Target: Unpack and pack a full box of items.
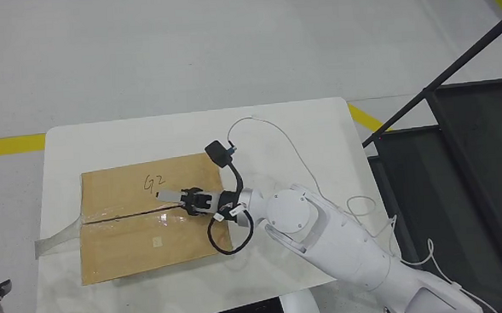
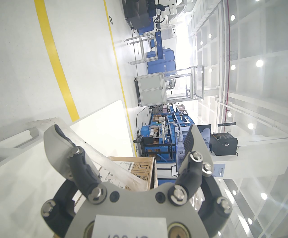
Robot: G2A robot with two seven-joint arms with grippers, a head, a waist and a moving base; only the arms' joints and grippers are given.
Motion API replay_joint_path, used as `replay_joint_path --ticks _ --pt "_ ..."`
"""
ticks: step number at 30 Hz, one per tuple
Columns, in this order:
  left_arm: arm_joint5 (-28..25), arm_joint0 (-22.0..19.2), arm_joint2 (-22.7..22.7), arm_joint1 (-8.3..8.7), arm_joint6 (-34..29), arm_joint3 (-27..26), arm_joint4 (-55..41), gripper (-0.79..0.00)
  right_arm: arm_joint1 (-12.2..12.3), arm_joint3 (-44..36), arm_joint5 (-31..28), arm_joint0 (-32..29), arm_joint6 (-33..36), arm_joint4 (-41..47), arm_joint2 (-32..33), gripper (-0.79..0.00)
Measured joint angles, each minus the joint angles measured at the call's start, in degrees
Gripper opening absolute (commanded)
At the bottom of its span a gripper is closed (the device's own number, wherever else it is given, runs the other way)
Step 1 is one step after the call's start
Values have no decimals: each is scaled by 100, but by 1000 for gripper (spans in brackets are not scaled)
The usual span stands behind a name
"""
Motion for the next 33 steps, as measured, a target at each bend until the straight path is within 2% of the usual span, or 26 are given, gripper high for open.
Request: replay_joint_path --ticks 10,14,19,23,28,33 --pt "685 -178 365 -49 227 -126 -68 0 -8 3 0 8 -1 20 -8 0" --pt "1068 -222 565 -67 100 -84 -366 0 -8 3 0 8 0 20 -8 0" --pt "1525 -256 615 -72 -469 -34 -1288 0 -8 3 0 8 0 20 -8 0" --pt "1733 -254 423 -49 -1019 67 -1990 0 -8 3 0 8 0 20 -8 0" --pt "1911 -352 164 28 -1806 372 -2242 0 -8 3 0 8 0 20 -8 0" --pt "2186 -674 -12 107 -2142 719 -2396 0 -8 3 0 8 0 20 -8 0"
